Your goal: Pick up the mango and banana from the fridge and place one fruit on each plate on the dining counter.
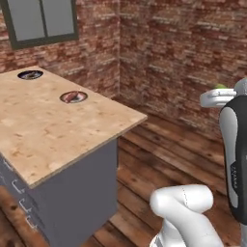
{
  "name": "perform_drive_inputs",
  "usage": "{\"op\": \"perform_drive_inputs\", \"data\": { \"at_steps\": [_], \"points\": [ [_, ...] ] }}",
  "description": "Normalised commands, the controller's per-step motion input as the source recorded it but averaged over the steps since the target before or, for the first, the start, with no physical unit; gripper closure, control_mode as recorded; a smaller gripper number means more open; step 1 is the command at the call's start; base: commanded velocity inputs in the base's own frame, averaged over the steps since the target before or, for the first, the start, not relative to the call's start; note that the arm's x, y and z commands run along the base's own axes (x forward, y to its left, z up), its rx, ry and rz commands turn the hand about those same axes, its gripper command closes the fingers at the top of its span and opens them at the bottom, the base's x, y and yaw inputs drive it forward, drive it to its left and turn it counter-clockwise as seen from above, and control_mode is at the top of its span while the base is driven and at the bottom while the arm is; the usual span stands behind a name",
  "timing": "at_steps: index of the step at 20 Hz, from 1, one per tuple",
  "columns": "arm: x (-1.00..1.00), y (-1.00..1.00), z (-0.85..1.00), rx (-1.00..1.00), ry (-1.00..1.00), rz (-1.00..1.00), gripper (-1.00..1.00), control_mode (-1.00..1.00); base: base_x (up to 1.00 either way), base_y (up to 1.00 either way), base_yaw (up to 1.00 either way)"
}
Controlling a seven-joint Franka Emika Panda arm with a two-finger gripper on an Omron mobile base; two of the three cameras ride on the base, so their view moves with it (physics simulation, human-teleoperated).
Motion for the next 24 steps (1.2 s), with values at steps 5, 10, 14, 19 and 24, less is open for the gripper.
{"op": "perform_drive_inputs", "data": {
  "at_steps": [5,10,14,19,24],
  "points": [
    [0.0,0.0,0.0,0.0,0.0,0.0,1.0,1.0,0.31,-1.0,0.33],
    [0.0,0.0,0.0,0.0,0.0,0.0,1.0,1.0,0.4,-1.0,0.39],
    [0.0,0.0,0.0,0.0,0.0,0.0,1.0,1.0,0.51,-0.95,0.52],
    [0.0,0.0,0.0,0.0,0.0,0.0,1.0,1.0,0.28,-0.7,0.67],
    [0.0,0.0,0.0,0.0,0.0,0.0,1.0,1.0,0.0,-0.82,0.62]
  ]
}}
